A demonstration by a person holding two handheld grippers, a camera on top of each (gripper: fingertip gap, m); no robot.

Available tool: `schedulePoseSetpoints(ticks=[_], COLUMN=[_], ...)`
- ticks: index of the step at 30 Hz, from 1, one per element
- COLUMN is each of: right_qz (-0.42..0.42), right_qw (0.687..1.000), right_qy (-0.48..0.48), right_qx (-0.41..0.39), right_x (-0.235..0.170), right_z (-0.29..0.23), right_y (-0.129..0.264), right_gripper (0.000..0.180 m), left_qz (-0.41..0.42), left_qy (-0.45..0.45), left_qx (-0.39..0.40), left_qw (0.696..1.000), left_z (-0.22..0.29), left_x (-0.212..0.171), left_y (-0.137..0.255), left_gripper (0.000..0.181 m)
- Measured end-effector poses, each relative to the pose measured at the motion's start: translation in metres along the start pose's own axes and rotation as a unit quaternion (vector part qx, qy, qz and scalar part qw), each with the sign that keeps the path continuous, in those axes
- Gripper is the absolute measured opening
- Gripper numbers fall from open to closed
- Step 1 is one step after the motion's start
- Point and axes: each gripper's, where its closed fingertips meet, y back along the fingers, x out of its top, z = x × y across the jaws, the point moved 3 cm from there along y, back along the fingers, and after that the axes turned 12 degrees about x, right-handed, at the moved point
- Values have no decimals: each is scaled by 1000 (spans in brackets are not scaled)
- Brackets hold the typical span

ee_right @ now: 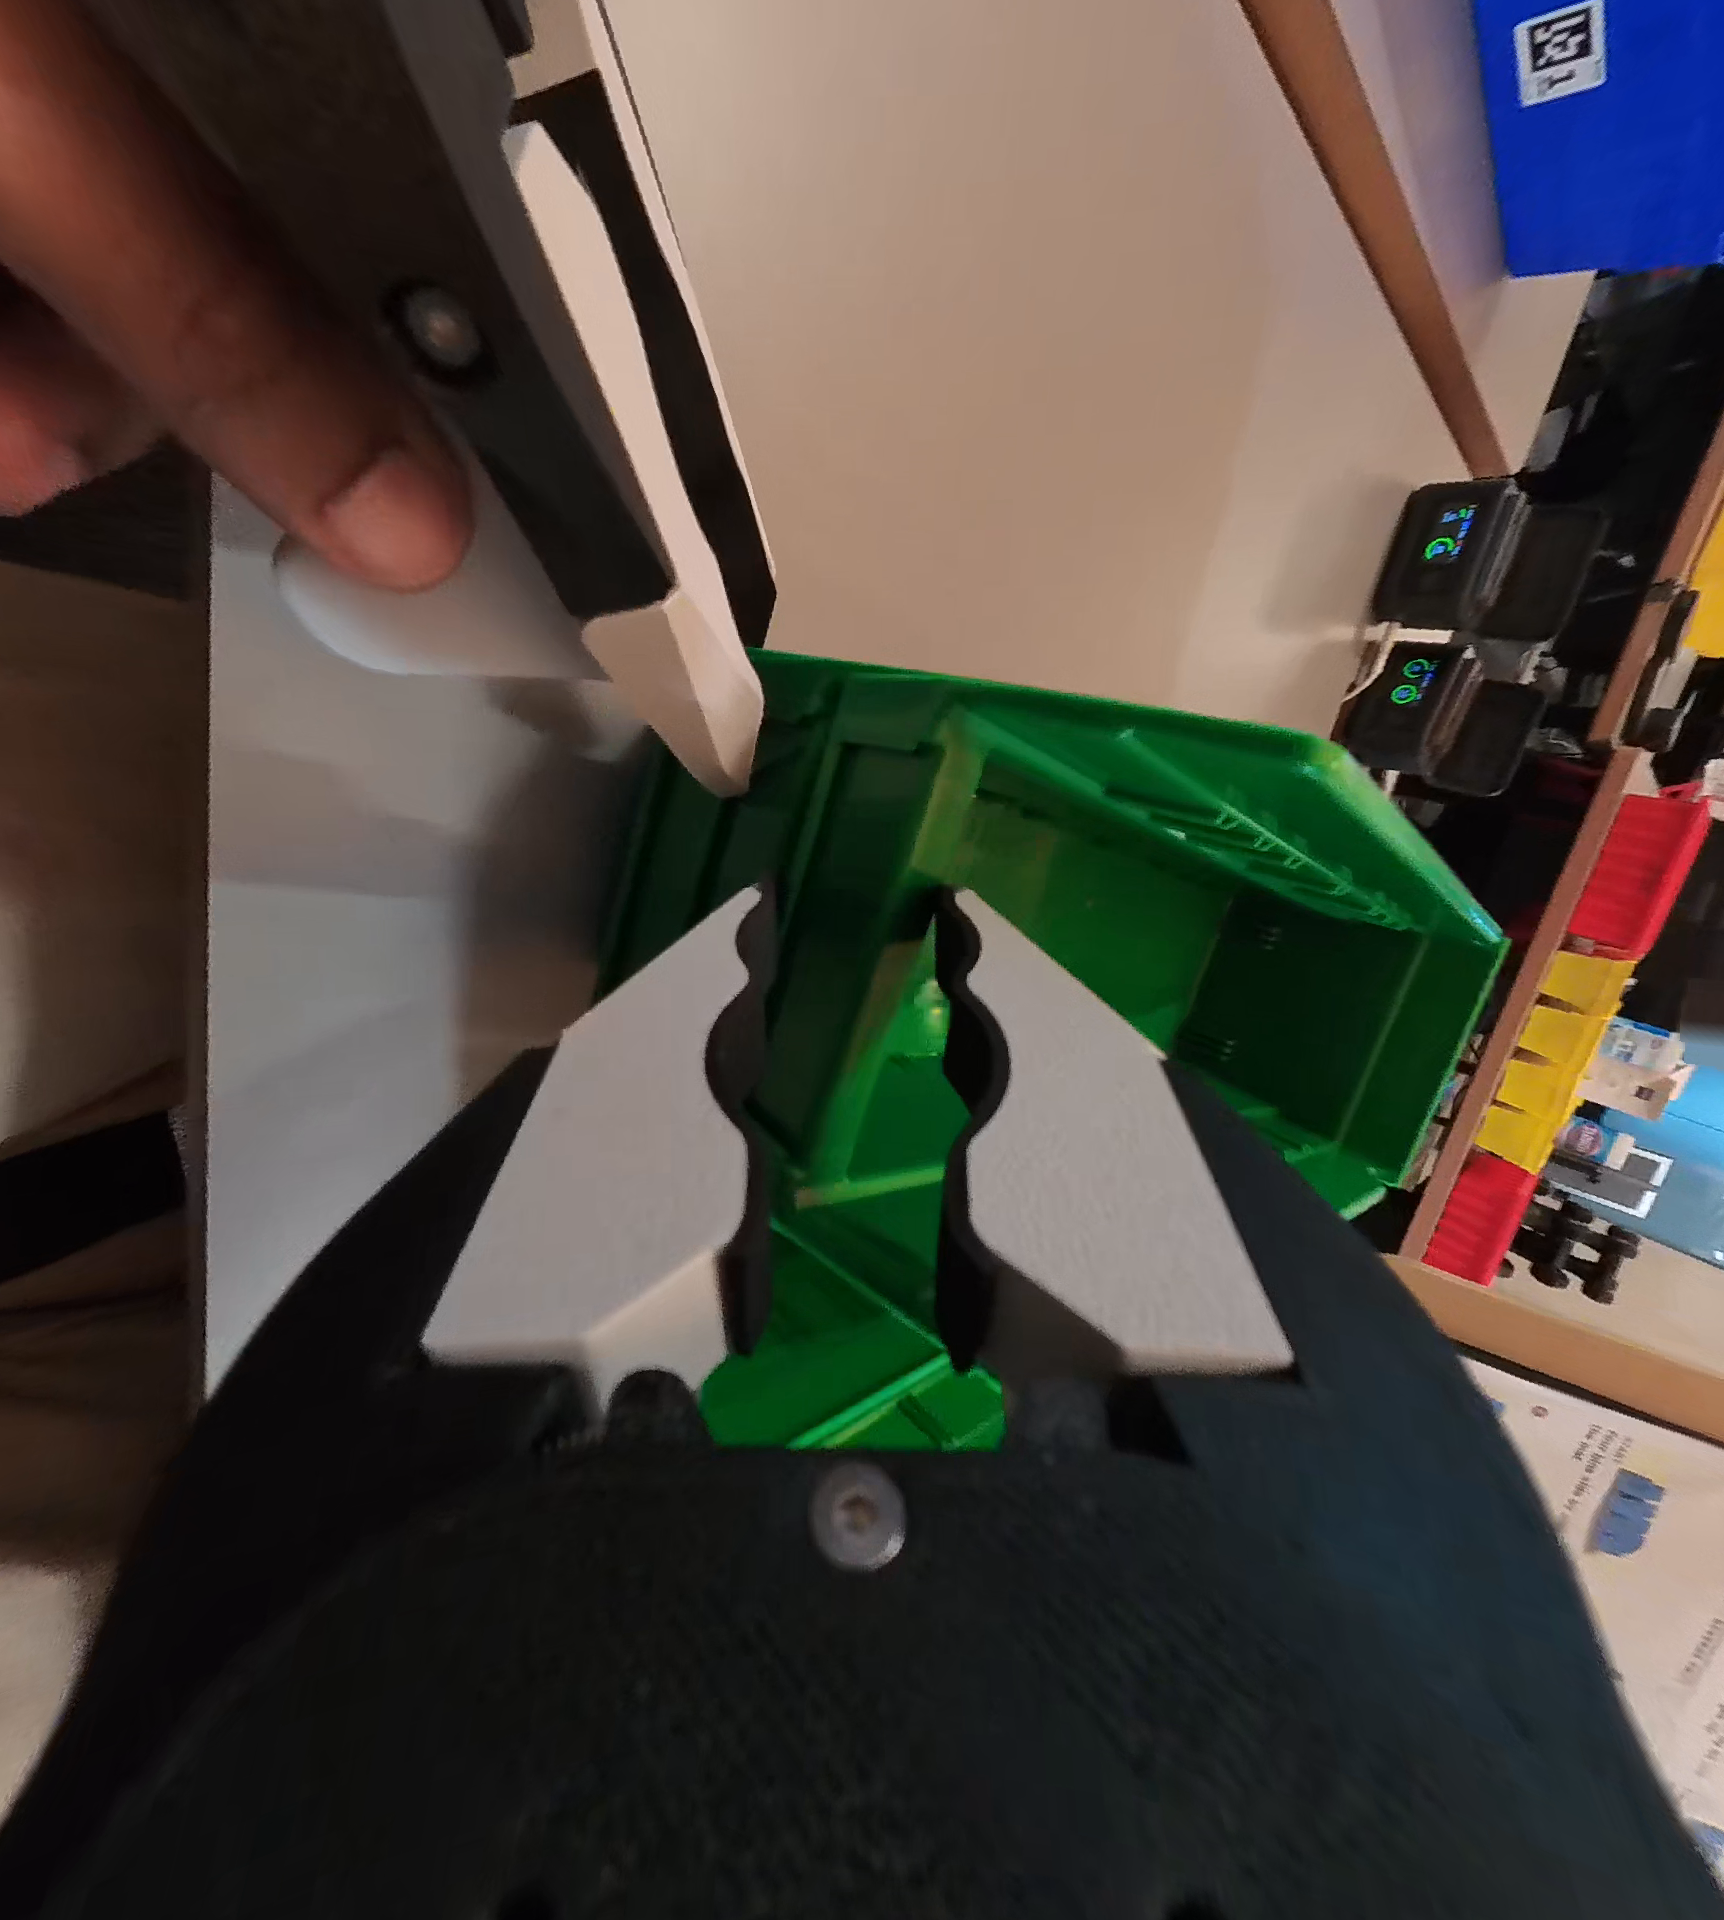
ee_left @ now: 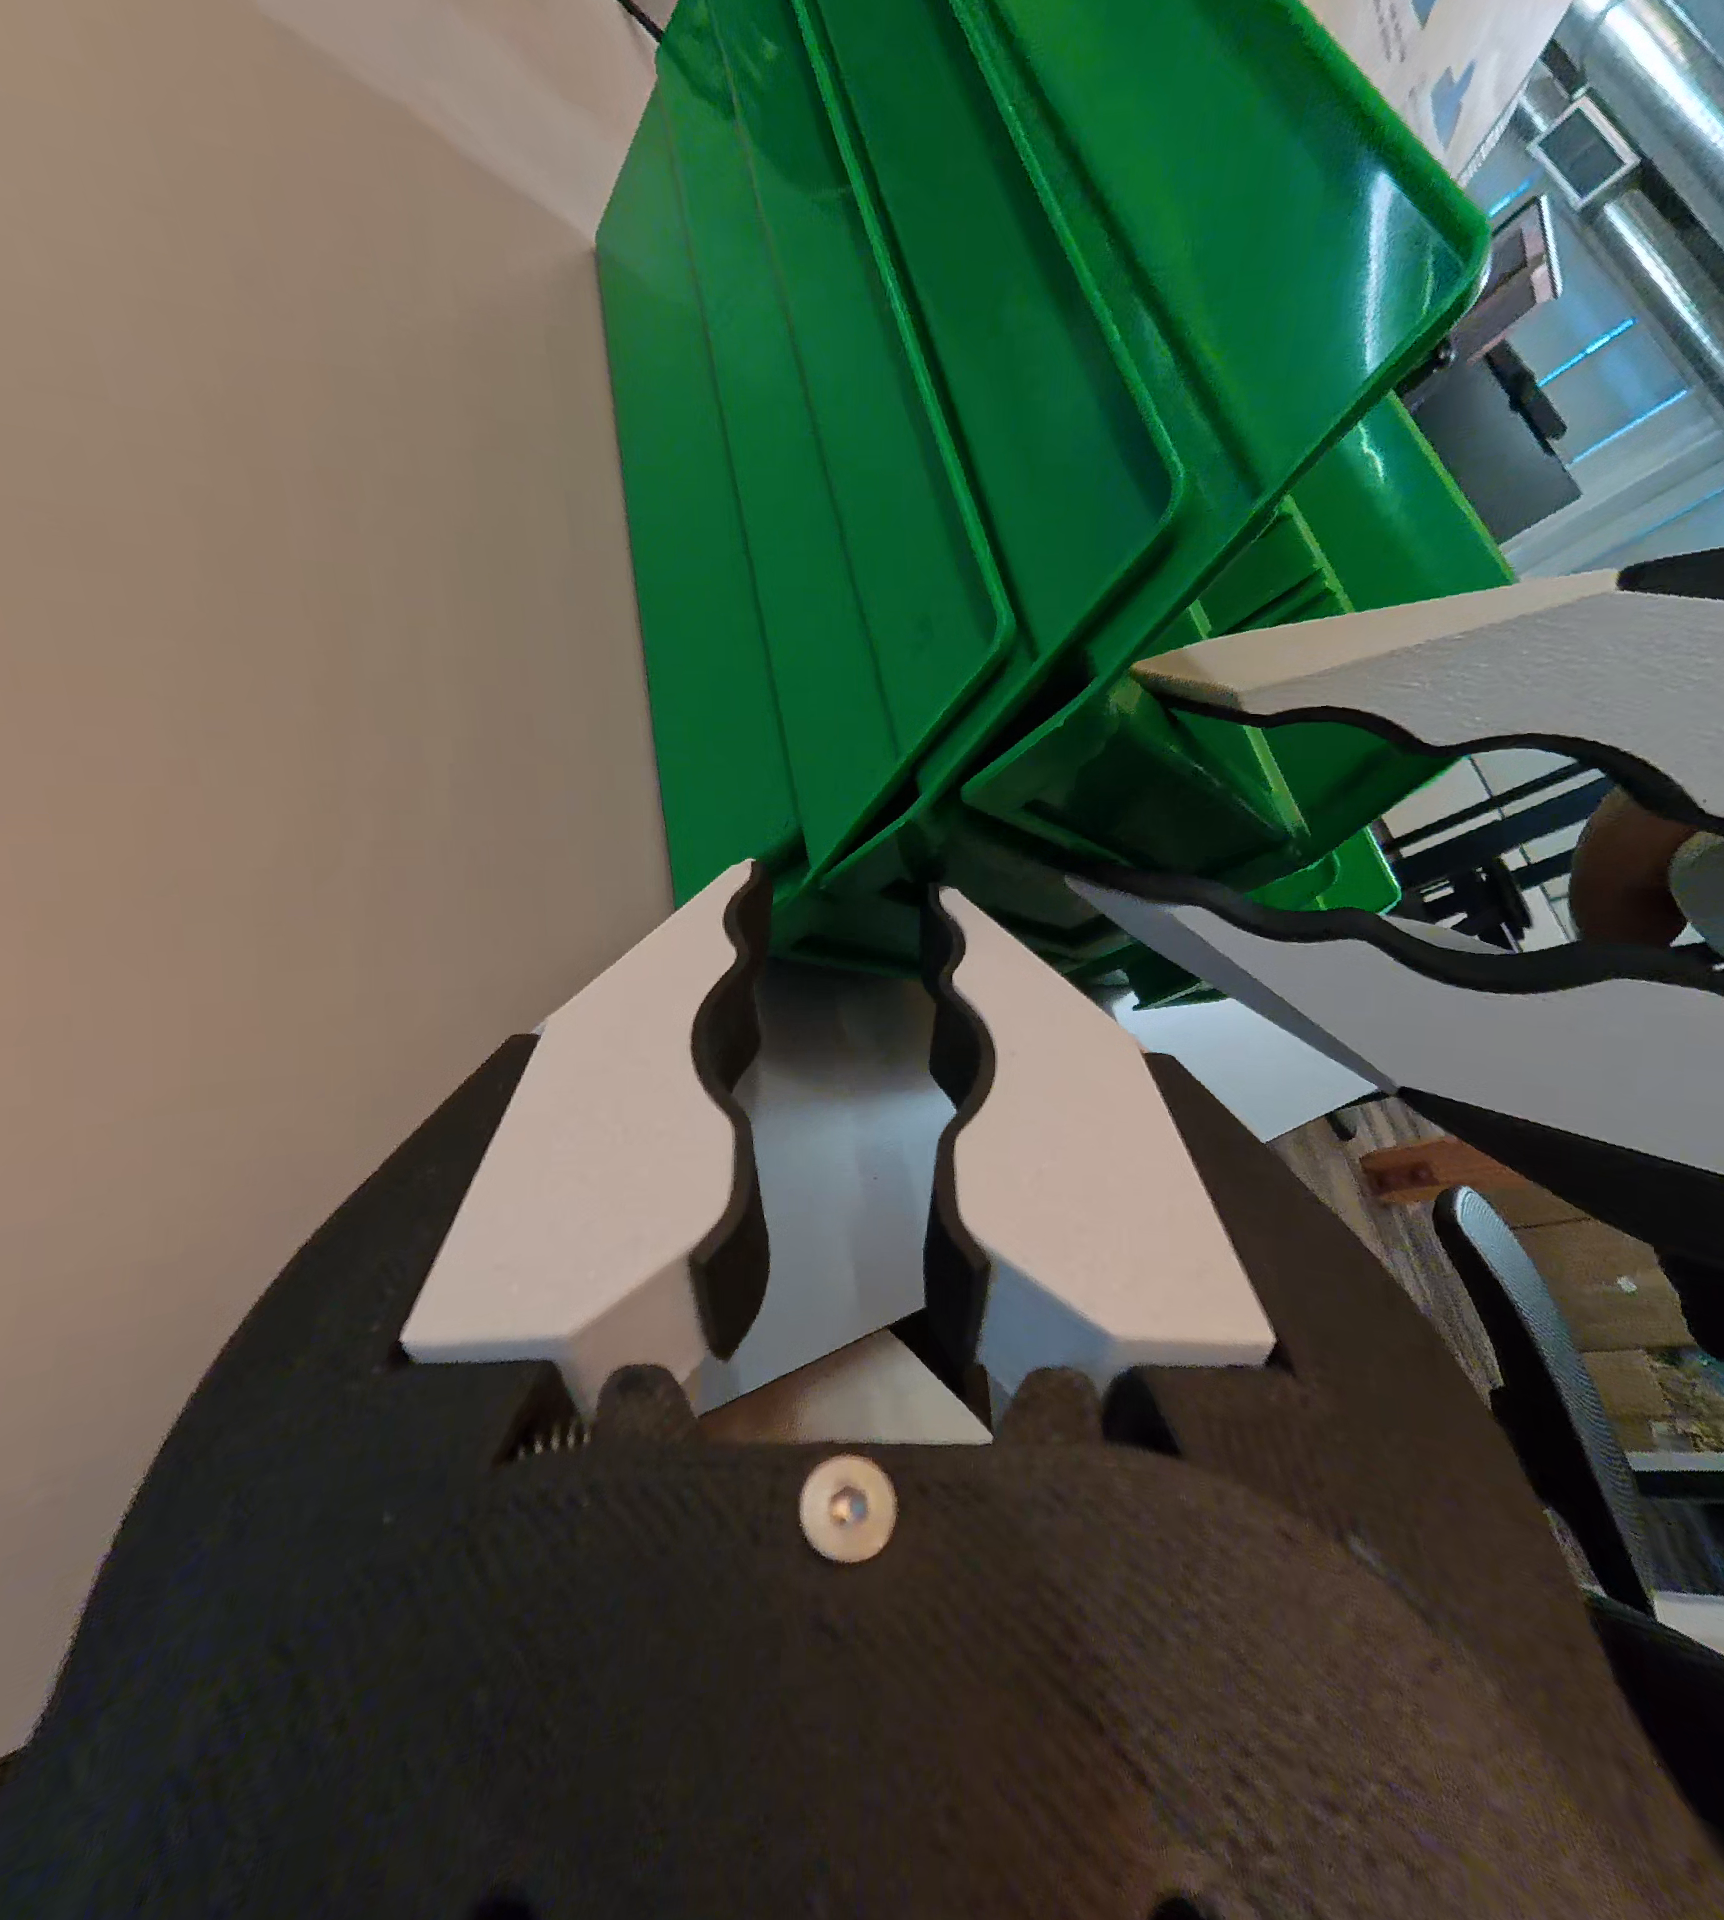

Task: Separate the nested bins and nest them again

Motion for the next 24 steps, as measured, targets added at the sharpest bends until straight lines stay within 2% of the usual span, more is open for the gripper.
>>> schedulePoseSetpoints(ticks=[24], right_qz=[15], right_qw=[1000], right_qy=[6], right_qx=[-15], right_x=[1], right_z=[-3], right_y=[4], right_gripper=[28], left_qz=[-17], left_qy=[46], left_qx=[-14], left_qw=[999], left_z=[-2], left_x=[-2], left_y=[0], left_gripper=[25])
